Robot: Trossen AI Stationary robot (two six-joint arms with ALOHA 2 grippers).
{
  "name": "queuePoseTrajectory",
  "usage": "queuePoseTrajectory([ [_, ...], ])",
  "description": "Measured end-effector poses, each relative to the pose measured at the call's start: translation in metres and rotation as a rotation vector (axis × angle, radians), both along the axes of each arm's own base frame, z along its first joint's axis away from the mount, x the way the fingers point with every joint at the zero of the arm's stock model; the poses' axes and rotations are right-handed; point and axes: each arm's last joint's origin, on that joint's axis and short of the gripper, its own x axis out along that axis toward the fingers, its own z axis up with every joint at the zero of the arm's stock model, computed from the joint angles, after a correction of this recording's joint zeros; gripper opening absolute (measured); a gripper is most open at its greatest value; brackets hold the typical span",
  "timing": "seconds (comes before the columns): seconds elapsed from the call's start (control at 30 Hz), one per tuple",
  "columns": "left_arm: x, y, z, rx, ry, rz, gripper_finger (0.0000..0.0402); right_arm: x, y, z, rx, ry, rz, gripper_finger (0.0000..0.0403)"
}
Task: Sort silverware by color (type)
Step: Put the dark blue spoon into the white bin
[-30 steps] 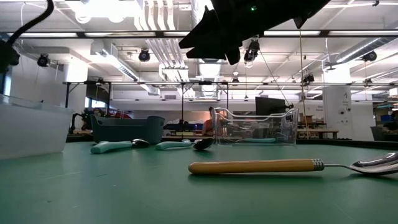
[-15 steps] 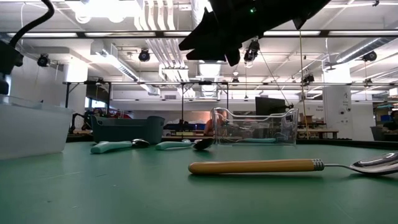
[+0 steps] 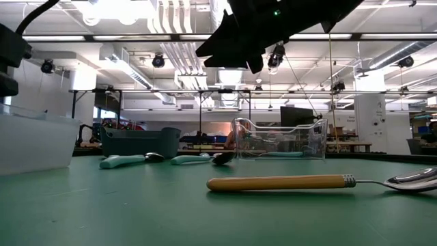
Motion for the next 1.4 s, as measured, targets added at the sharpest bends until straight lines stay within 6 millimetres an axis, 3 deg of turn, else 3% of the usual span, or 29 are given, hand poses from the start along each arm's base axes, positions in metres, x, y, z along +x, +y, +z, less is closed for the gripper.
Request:
queuePoseTrajectory([
  [0.3,-0.008,0.006,-0.011,0.051,0.075,0.011,0.0000,0.000,0.000,0.000,0.000,0.000,0.000,0.0196],
  [0.63,0.004,-0.006,-0.021,-0.007,-0.009,-0.030,0.0000,0.000,0.000,0.000,0.000,0.003,0.000,0.0196],
  [1.03,0.006,-0.004,-0.020,0.037,-0.061,-0.029,0.0000,0.000,0.000,0.000,0.008,0.001,-0.003,0.0196],
  [1.4,-0.012,0.012,-0.008,0.063,0.109,0.053,0.0000,0.000,0.000,0.000,0.007,0.001,-0.003,0.0196],
])
